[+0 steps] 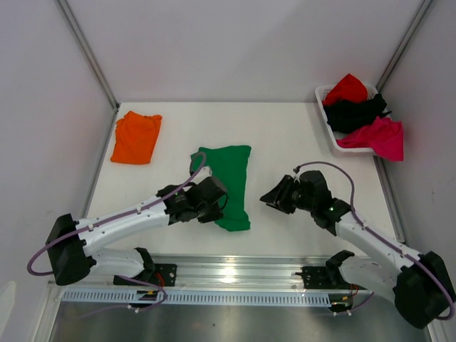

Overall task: Fold and stack the t-shirts
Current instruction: Fold the tshirt

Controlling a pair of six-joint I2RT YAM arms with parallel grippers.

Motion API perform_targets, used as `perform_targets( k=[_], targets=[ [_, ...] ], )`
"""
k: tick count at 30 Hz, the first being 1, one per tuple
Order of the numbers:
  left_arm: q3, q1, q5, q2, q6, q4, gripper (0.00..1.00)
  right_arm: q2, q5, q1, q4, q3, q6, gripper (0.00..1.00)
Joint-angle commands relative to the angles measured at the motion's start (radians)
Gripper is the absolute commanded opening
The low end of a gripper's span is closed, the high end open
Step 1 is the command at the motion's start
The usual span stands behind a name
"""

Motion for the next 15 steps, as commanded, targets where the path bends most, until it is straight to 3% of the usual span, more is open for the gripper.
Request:
perform_targets(
  k=[1,7,10,15],
  targets=[
    [0.045,0.012,-0.026,0.018,0.031,0.009,0.01,-0.137,-0.053,0.032,-0.011,-0.048,0.132,0.45],
    [0.05,0.018,-0.041,0.061,0.047,0.027,0.01,-0.323,-0.051,0.074,0.013,-0.135,0.325,0.57],
    [0.039,0.024,-0.043,0.078,0.05,0.043,0.01,-0.365,-0.012,0.129,0.14,-0.209,0.47,0.59],
    [0.03,0.027,-0.041,0.082,0.053,0.049,0.01,-0.368,0.099,0.273,0.168,-0.25,0.611,0.6]
  ],
)
